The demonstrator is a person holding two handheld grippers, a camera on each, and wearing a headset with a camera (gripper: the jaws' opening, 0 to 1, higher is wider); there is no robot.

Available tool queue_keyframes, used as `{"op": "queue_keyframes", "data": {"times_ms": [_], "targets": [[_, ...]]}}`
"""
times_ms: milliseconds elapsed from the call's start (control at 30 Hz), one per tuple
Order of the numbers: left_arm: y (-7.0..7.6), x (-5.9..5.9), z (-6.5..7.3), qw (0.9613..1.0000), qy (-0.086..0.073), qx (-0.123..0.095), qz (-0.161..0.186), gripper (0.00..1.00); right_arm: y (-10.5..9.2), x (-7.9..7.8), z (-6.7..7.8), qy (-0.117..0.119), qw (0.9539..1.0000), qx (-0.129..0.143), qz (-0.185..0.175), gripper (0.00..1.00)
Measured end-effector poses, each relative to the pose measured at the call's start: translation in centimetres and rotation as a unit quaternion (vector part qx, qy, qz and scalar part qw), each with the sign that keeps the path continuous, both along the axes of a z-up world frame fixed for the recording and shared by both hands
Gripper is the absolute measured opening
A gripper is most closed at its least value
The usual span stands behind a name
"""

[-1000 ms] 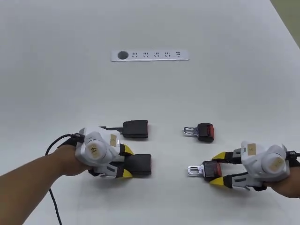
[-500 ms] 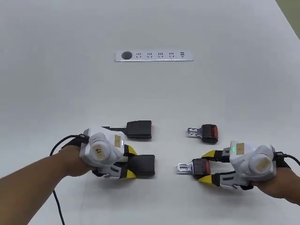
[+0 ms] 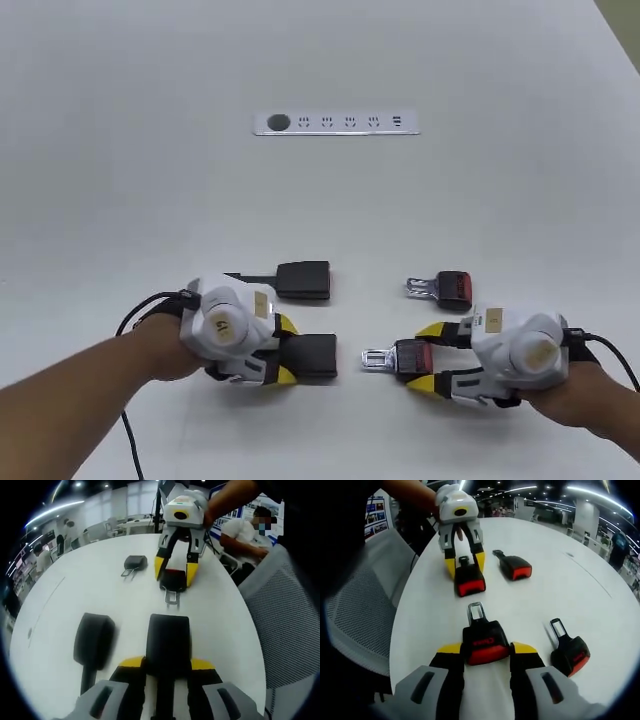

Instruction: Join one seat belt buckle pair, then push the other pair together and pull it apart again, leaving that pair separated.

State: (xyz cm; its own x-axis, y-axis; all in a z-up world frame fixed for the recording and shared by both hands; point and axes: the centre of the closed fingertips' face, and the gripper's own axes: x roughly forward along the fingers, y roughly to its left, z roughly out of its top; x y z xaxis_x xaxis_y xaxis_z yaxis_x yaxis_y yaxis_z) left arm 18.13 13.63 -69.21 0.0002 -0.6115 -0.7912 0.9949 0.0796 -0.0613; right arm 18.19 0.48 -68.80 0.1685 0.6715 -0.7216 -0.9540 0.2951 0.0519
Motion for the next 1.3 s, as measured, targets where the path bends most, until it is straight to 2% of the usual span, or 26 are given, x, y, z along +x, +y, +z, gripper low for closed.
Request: {"op": "queue_keyframes", "data": {"times_ms": [233, 600, 667, 700, 767, 867, 900, 967, 1300], "targets": [[0.0, 0.0, 0.0, 1.0, 0.002, 0.003, 0.005, 0.33, 1.3, 0.2, 0.1, -0.003, 1.0, 0.004, -0.003, 0.34], [-0.2, 0.1, 0.0, 1.0, 0.002, 0.003, 0.007, 0.33, 3.2, 0.5, -1.0, -0.006, 0.9999, 0.008, 0.007, 0.34], [-0.2, 0.0, 0.0, 1.0, -0.002, 0.004, 0.002, 0.33, 3.3, 0.7, -1.3, -0.005, 0.9999, 0.006, 0.01, 0.34], [-0.3, 0.1, 0.0, 0.9999, 0.006, 0.0, 0.015, 0.33, 3.4, 0.7, -1.4, -0.005, 0.9999, 0.007, 0.011, 0.34], [-0.3, 0.1, -0.1, 0.9999, 0.003, 0.0, 0.011, 0.33, 3.7, 0.6, -1.5, -0.007, 0.9998, 0.009, 0.015, 0.34], [-0.6, 0.0, -0.1, 0.9998, 0.01, -0.008, 0.017, 0.33, 4.3, 0.2, -1.5, -0.006, 0.9998, 0.01, 0.016, 0.34], [-0.5, 0.1, -0.1, 1.0, -0.001, -0.001, 0.004, 0.33, 4.2, 0.3, -1.4, -0.008, 0.9998, 0.007, 0.02, 0.34], [-0.4, -0.1, -0.1, 0.9999, 0.005, -0.001, 0.01, 0.33, 4.0, 0.3, -1.4, -0.005, 0.9998, 0.011, 0.015, 0.34], [-0.4, -0.1, -0.1, 0.9999, 0.0, 0.01, -0.009, 0.32, 4.2, 0.3, -1.3, 0.0, 0.9999, 0.006, 0.015, 0.34]]}}
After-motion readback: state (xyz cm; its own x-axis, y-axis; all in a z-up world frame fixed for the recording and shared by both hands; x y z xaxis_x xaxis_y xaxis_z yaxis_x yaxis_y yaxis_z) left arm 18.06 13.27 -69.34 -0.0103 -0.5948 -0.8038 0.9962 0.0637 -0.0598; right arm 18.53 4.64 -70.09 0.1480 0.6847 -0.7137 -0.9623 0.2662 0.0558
